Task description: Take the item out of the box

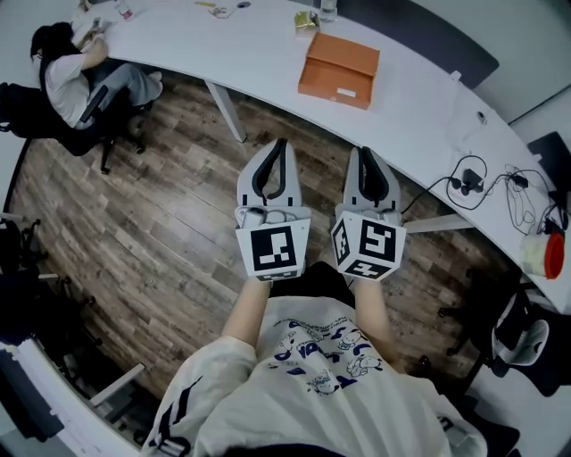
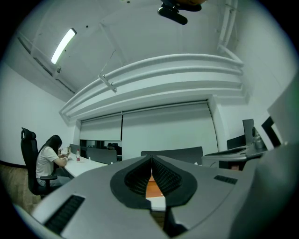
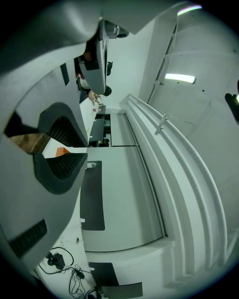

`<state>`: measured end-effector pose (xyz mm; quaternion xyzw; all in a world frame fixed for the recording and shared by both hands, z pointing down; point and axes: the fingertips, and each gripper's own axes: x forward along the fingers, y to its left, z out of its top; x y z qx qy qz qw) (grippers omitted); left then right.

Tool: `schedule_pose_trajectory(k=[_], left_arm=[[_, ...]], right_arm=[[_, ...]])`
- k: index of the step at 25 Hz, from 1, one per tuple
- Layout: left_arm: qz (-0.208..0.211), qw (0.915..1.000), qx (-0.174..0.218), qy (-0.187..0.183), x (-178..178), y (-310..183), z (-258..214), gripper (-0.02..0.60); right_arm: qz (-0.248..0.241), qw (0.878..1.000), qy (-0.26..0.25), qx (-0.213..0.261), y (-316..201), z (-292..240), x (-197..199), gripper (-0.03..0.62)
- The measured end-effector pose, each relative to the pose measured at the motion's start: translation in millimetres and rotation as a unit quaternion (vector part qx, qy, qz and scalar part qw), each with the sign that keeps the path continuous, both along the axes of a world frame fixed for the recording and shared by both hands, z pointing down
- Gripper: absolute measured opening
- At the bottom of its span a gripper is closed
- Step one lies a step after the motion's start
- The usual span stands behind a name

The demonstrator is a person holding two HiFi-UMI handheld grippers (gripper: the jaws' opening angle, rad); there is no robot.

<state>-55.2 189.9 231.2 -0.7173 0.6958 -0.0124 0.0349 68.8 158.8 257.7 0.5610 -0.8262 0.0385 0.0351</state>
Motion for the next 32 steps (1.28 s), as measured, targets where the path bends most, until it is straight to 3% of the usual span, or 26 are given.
schedule_pose_trajectory(k=[18,32], left_arm=[[-0.005,0.9999,-0.008,0.007,-16.3,-44.6,5.1,0.018],[-0.007,0.9998,-0.017,-0.002,-12.2,-119.1,13.1,0.018]], right_arm=[[0.009,1.000,-0.002,-0.021,-47.1,9.4,-8.5,0.055],[0.015,0.999,-0.005,-0.037,-128.4,22.5,-0.7,0.055]])
